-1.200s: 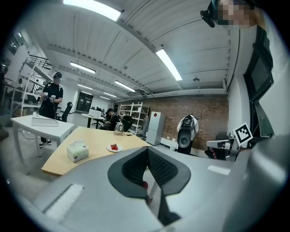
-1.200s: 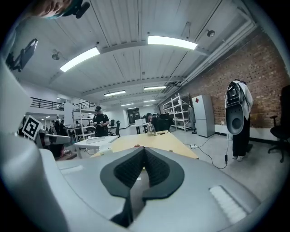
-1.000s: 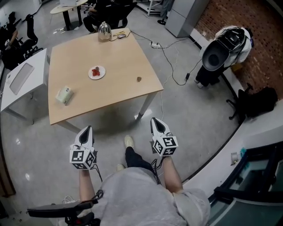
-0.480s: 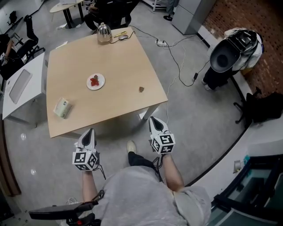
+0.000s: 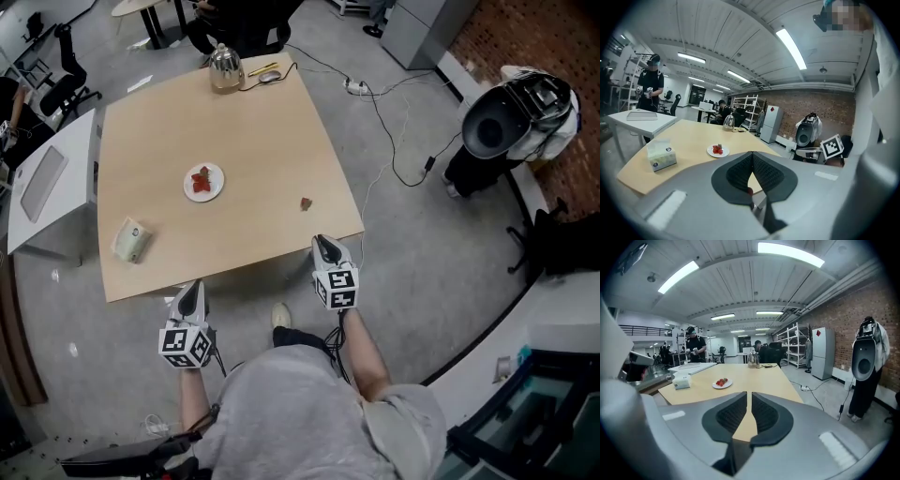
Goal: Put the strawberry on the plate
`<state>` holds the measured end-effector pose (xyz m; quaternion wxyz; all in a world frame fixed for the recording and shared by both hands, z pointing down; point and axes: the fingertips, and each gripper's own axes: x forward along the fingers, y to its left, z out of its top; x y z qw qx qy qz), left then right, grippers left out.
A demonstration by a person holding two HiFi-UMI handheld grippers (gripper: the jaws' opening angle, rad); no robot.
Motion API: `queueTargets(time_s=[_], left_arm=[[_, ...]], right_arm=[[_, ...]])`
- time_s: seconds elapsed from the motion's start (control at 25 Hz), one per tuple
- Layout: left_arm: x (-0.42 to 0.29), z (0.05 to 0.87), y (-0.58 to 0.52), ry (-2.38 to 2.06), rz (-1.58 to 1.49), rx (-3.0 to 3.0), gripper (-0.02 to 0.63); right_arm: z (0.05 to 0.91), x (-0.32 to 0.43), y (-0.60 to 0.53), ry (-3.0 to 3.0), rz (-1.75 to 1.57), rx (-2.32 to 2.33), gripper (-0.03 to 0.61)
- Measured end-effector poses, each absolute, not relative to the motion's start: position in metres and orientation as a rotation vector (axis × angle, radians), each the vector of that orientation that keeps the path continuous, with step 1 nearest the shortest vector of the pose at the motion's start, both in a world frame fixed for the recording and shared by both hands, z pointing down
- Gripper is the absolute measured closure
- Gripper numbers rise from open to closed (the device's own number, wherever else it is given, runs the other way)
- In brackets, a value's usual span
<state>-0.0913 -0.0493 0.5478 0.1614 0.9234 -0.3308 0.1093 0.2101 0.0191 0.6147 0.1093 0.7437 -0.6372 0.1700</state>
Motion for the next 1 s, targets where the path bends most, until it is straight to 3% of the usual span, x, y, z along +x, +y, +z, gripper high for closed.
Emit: queueTargets(time_s=[1.0], left_arm=[[-0.117,0.556,-0.06,-1.191,0.36,2.482,0.594]], right_arm=[[0.755,0.278,-0.104,-1.714,0.575,1.905,0.373]])
